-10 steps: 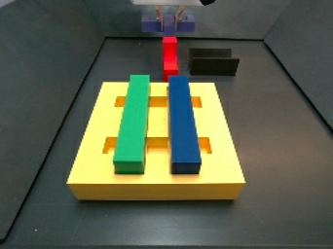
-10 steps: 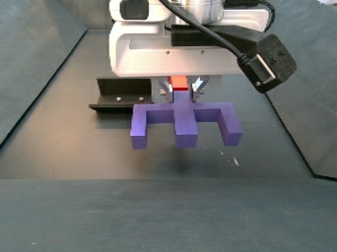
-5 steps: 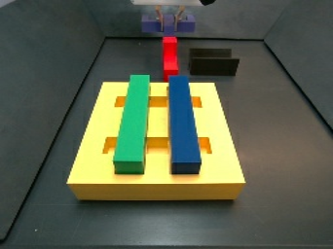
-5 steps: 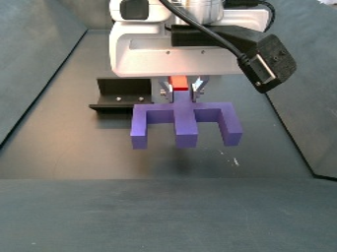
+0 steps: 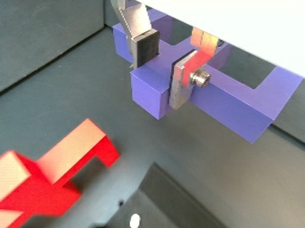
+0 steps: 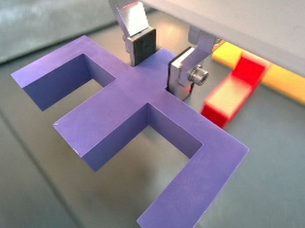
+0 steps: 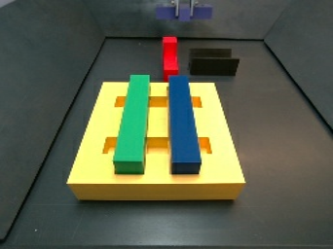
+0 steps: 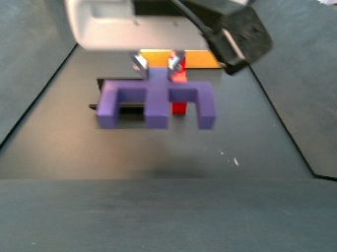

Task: Pick up the purple object. Move up. Place the purple object on the fixture. Regrasp the purple object. Move to above the board. Insert the purple object.
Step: Place the purple object on the fixture.

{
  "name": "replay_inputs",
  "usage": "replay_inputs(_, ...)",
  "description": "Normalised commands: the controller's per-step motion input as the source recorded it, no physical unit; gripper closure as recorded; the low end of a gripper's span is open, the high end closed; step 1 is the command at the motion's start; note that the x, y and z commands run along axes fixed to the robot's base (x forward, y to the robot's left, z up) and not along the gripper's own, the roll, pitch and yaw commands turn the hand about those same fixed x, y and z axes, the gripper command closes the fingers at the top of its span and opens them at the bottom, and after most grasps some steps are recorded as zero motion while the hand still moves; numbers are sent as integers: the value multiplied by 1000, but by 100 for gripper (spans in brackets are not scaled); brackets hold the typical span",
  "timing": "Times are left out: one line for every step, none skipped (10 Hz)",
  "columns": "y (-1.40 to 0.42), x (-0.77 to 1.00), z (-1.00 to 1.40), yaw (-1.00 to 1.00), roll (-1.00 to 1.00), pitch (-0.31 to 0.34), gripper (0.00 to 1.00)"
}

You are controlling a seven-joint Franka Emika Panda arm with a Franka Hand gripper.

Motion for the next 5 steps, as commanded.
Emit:
replay_inputs(26, 569, 340, -366, -1000, -171, 100)
replay_inputs(49, 543, 269, -323, -1000, -240, 100)
replay_inputs(60, 526, 237, -314, -1000, -277, 100)
replay_inputs(57, 520, 226, -309, -1000, -286, 100)
replay_inputs(46, 526, 229, -317, -1000, -266, 100)
